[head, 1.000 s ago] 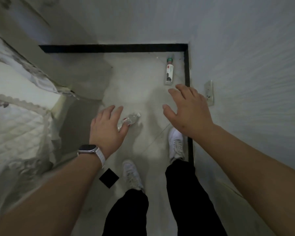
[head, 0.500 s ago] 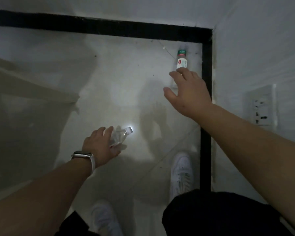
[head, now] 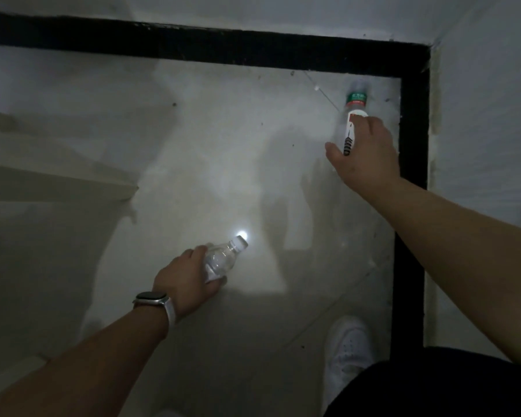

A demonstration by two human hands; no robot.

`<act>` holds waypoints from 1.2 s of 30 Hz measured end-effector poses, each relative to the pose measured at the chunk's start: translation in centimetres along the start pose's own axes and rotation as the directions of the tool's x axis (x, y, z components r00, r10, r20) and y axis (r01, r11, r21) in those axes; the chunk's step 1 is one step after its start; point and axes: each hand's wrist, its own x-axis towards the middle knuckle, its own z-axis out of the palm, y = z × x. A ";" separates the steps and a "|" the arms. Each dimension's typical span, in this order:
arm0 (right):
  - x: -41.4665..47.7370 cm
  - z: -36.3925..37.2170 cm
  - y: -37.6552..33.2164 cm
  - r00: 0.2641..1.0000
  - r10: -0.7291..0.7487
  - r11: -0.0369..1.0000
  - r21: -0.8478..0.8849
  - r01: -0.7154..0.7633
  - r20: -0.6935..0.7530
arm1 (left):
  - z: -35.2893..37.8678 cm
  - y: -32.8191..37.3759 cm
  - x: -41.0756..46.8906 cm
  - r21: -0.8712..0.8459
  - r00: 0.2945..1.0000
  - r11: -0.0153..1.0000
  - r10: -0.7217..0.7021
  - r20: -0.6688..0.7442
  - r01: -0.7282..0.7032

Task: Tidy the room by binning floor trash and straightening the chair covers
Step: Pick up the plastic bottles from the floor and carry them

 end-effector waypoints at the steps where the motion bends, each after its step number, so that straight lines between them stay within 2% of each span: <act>1: 0.5 0.3 0.5 1.000 0.029 0.999 0.015 -0.029 -0.011 | -0.1 0.4 0.5 -0.039 1.000 0.999 -0.010 -0.011 0.010; 5: 2.0 1.7 1.7 0.992 0.125 0.990 0.057 -0.127 0.025 | 0.0 1.8 1.7 -0.164 0.997 0.986 -0.022 -0.074 0.010; 9: 3.0 3.1 1.6 0.970 0.214 0.965 0.128 -0.228 0.111 | 0.0 2.7 2.2 -0.194 0.996 0.981 0.000 -0.087 -0.017; 16: 5.7 4.3 1.3 0.874 0.422 0.833 0.277 -0.478 0.240 | -1.0 4.9 0.2 -0.382 0.981 0.915 0.062 -0.186 -0.130; 20: 4.5 4.0 1.4 0.900 0.377 0.834 0.343 -0.432 0.217 | -2.4 6.2 -0.7 -0.560 0.978 0.809 0.083 -0.194 -0.179; 24: 1.6 0.2 -0.1 0.937 0.286 0.850 0.397 -0.345 0.203 | -4.5 7.1 -2.6 -0.634 0.970 0.753 0.020 -0.241 -0.174; 29: -4.1 -7.7 -3.5 0.955 0.230 0.868 0.404 -0.289 0.188 | -10.3 9.5 -7.8 -0.708 0.970 0.687 -0.016 -0.241 -0.164; 36: -13.6 -22.4 -11.5 0.950 0.210 0.834 0.463 -0.298 0.233 | -23.5 12.9 -19.9 -0.778 0.963 0.597 -0.031 -0.268 -0.197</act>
